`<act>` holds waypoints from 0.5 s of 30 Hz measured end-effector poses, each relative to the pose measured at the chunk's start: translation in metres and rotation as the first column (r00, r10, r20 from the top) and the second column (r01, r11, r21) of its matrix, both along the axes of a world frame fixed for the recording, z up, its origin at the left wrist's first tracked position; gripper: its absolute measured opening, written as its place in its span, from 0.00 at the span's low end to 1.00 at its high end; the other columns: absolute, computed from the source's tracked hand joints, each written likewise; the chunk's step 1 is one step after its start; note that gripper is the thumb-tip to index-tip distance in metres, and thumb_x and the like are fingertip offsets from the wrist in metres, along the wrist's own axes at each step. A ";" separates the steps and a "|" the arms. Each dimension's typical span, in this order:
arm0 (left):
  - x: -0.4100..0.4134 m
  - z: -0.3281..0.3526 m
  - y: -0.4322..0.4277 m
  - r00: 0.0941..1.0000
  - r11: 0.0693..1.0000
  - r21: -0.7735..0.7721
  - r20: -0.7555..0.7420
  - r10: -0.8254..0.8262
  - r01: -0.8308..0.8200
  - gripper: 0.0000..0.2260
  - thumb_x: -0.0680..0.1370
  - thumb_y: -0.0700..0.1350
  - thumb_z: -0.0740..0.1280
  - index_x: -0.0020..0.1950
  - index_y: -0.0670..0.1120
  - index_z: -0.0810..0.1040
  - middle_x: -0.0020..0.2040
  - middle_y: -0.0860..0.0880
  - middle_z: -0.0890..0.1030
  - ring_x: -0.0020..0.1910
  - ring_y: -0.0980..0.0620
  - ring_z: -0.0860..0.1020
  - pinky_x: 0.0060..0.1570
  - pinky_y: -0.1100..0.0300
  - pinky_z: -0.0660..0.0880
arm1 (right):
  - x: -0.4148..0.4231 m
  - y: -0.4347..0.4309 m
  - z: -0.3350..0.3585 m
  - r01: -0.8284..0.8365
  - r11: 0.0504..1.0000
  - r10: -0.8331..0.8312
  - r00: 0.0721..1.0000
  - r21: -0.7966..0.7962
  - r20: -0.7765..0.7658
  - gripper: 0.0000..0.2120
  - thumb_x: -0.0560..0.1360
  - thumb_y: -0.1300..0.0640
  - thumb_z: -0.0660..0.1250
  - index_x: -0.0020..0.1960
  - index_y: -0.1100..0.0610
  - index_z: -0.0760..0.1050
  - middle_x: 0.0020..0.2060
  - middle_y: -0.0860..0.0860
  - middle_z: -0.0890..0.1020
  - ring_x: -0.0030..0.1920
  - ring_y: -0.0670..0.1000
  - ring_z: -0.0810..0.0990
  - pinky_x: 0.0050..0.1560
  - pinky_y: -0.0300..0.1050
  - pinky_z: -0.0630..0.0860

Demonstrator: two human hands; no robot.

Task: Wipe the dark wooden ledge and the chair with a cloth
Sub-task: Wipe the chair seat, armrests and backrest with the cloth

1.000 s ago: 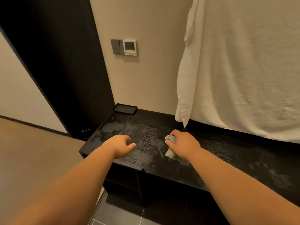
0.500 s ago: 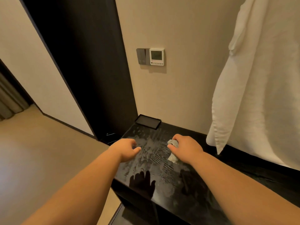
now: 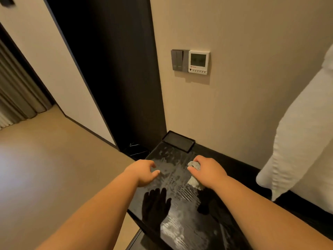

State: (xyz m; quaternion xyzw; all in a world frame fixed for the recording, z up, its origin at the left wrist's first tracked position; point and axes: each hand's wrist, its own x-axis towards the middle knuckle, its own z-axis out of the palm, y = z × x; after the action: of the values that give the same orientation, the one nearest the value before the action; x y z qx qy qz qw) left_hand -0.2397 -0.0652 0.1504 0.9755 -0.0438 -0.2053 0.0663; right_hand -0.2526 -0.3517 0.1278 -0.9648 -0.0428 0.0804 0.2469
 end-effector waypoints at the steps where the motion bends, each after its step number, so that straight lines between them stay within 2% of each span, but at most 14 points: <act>1: 0.008 -0.003 0.003 1.000 1.000 -0.007 -0.003 0.002 -0.003 0.25 0.83 0.65 0.61 0.74 0.52 0.74 0.62 0.49 0.83 0.62 0.47 0.80 0.63 0.49 0.77 | 0.007 0.004 -0.003 0.007 1.000 -0.007 1.000 0.005 -0.006 0.19 0.79 0.36 0.64 0.61 0.48 0.74 0.51 0.51 0.81 0.48 0.52 0.80 0.46 0.50 0.79; 7: 0.074 -0.029 0.017 0.997 0.997 -0.056 -0.043 -0.063 0.060 0.25 0.82 0.64 0.62 0.74 0.52 0.75 0.61 0.50 0.83 0.61 0.48 0.81 0.64 0.48 0.78 | 0.054 0.027 -0.020 0.037 0.999 -0.038 0.998 -0.027 -0.054 0.20 0.79 0.36 0.64 0.62 0.48 0.75 0.54 0.50 0.81 0.52 0.52 0.79 0.50 0.51 0.78; 12: 0.150 -0.038 0.022 0.979 0.978 -0.072 -0.035 -0.200 0.197 0.22 0.82 0.64 0.62 0.70 0.53 0.77 0.61 0.50 0.83 0.60 0.48 0.81 0.61 0.49 0.78 | 0.102 0.048 -0.031 0.109 0.992 -0.116 0.987 -0.065 -0.111 0.21 0.79 0.36 0.64 0.62 0.49 0.75 0.55 0.50 0.80 0.55 0.52 0.79 0.53 0.50 0.77; 15: 0.196 -0.043 0.028 0.966 0.963 -0.084 -0.033 -0.258 0.255 0.24 0.82 0.63 0.62 0.72 0.52 0.76 0.64 0.49 0.82 0.64 0.47 0.80 0.64 0.48 0.77 | 0.133 0.062 -0.039 0.161 0.985 -0.168 0.977 -0.066 -0.130 0.20 0.79 0.36 0.65 0.63 0.49 0.75 0.55 0.50 0.81 0.54 0.53 0.79 0.52 0.51 0.77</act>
State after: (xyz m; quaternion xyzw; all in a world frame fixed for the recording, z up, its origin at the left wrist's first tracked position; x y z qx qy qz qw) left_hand -0.0438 -0.0369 0.1077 0.9535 -0.1763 -0.2313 0.0787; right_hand -0.1201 -0.2894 0.0885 -0.9638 0.0560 0.1259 0.2284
